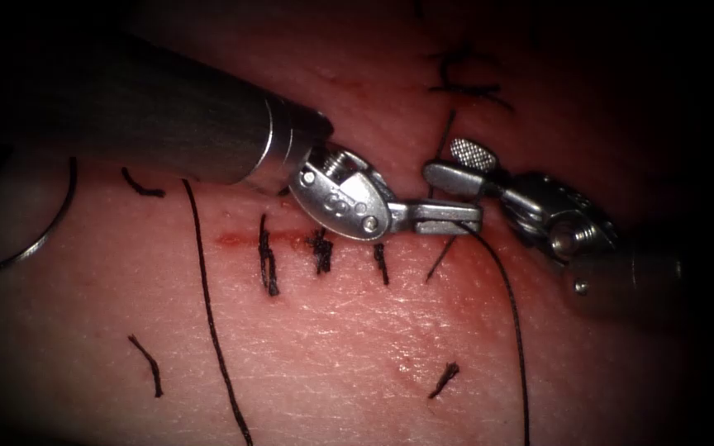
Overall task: Wound Closure
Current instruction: Grab the suture tail with the right gripper.
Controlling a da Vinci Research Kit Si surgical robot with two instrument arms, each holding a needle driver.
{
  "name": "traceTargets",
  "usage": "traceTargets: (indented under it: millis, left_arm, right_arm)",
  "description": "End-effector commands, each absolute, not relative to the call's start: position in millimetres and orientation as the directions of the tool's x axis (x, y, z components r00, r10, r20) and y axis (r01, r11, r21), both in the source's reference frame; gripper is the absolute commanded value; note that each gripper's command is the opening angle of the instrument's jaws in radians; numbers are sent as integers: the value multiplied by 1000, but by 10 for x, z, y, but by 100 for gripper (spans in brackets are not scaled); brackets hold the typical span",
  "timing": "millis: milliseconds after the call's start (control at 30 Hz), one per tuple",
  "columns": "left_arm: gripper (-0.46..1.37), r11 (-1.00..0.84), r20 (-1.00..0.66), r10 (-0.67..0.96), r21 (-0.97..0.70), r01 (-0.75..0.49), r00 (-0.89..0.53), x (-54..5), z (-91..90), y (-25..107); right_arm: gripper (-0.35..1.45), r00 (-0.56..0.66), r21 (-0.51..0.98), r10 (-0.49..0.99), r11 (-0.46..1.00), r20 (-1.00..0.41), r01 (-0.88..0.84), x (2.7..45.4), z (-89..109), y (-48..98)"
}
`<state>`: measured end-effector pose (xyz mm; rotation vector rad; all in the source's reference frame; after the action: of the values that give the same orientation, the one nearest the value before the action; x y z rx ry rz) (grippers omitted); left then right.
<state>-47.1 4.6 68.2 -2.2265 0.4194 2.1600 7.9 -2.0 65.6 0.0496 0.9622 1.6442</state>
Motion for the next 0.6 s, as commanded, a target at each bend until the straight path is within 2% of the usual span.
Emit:
traceTargets:
  millis: [33, 300, 467, 533, 567, 600]
  left_arm:
    - [-35, -966, -983, -183, 177, -191, 15, -471, 683, 46]
    - [-35, -967, -984, -179, 172, -188, 21, -471, 686, 50]
    - [-35, -968, -984, -175, 168, -187, 22, -470, 688, 50]
    - [-35, -968, -984, -176, 169, -187, 21, -470, 689, 48]
    - [-35, -968, -984, -177, 170, -187, 21, -469, 690, 48]
    - [-35, -968, -984, -177, 170, -187, 21, -469, 690, 47]
  right_arm:
    - [110, -328, 609, 837, 8, -438, -793, 81, 659, -18]
    - [109, -320, 623, 848, 15, -422, -782, 94, 670, -13]
    - [96, -318, 627, 851, 16, -417, -779, 102, 671, -11]
    - [71, -320, 628, 850, 16, -419, -778, 104, 670, -11]
    - [28, -320, 628, 850, 16, -418, -778, 104, 668, -12]
    - [5, -320, 629, 850, 16, -418, -777, 105, 667, -13]
